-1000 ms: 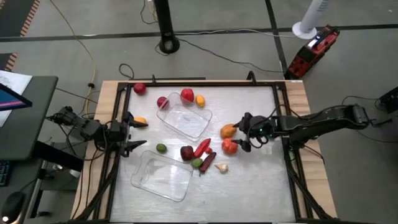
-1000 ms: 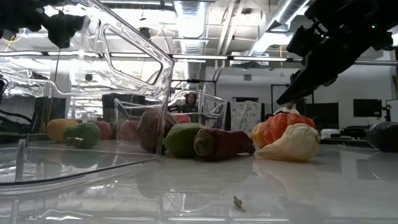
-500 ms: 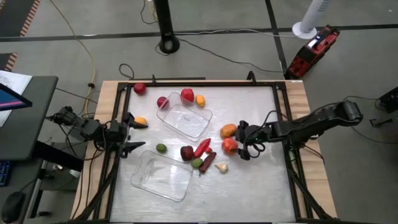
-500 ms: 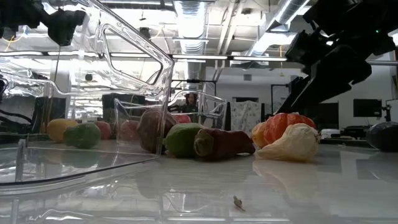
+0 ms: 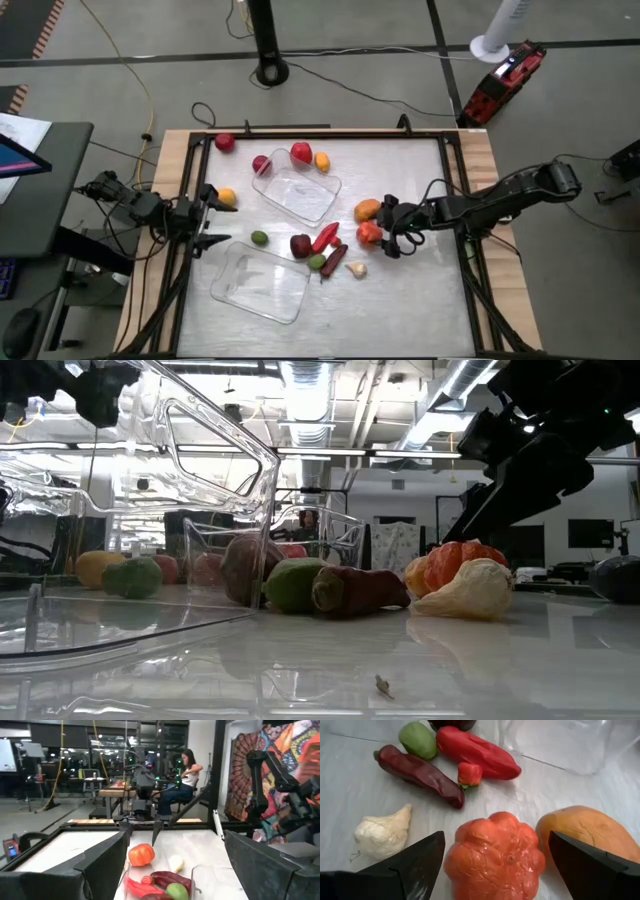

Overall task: Sort produce into baskets
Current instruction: Put the orange pumpkin into the bottom transparent bin

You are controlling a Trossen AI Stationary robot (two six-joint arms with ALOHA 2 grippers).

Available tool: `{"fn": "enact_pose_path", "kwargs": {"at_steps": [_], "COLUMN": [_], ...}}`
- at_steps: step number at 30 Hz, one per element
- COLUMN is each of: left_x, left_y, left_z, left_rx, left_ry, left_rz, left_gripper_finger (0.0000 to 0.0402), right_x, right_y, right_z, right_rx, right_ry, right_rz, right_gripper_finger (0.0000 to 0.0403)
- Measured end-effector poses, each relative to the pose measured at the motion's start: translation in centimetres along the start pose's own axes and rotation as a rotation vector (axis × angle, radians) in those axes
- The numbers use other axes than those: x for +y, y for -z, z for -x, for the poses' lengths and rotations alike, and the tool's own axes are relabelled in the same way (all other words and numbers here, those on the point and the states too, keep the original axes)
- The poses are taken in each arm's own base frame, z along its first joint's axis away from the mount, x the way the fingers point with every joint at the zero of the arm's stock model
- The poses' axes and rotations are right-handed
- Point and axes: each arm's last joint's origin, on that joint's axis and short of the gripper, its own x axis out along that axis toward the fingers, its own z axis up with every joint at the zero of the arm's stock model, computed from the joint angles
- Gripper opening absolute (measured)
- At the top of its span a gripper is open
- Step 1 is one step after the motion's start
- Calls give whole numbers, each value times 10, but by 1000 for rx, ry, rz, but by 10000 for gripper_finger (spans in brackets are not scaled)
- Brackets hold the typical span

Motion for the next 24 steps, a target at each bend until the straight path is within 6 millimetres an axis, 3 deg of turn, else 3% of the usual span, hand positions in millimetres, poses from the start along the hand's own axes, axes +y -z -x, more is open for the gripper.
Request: {"fn": "enact_pose_path", "kwargs": {"at_steps": [14, 24], "left_x": [0, 2], "left_y": [-13, -1], "left_z": [1, -2], "left_rx": [-130, -28], "left_ry": [0, -76], "left_rz": [104, 195], "left_gripper_finger": [322, 322], "right_x": [7, 32], "right_y": [-2, 9], "right_z": [1, 8], "right_rx": [-12, 15], "right_ry": [-22, 107], "right_rz": [109, 215], "right_gripper_finger": [382, 381]}}
